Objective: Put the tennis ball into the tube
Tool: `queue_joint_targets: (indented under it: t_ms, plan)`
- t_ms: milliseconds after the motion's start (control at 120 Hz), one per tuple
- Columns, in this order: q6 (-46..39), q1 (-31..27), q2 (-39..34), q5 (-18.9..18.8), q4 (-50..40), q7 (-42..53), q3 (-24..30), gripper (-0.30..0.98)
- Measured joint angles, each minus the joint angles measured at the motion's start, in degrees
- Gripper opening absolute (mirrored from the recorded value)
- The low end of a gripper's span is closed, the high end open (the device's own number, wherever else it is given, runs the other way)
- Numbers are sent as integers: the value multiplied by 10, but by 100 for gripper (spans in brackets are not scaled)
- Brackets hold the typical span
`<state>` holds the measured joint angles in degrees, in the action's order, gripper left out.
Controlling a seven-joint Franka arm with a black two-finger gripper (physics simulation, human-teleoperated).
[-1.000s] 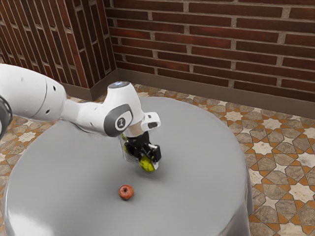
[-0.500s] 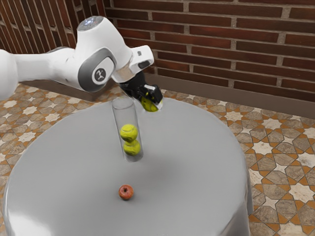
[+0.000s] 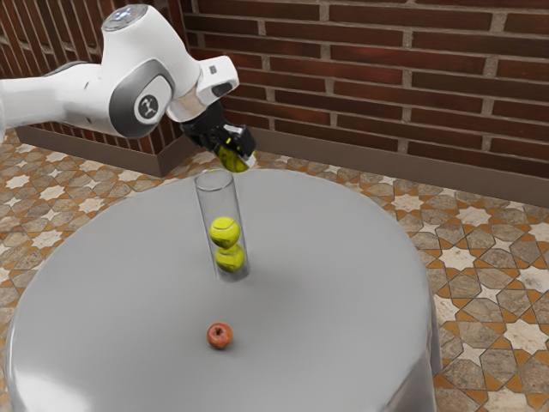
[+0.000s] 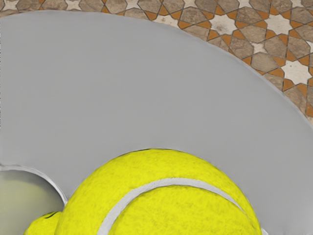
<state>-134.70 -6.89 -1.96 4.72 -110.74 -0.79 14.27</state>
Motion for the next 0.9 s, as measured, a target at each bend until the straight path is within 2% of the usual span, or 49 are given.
queue_joint_targets:
  t_ms: [400,700,783,900]
  plan:
    - [6,-19,10,1,4,25,-27,36]
    - [12,-36,39,7,33,55,-41,59]
    - [49,-44,21,7,35,62,-35,62]
    - [150,-56,-2,8,70,71,-23,65]
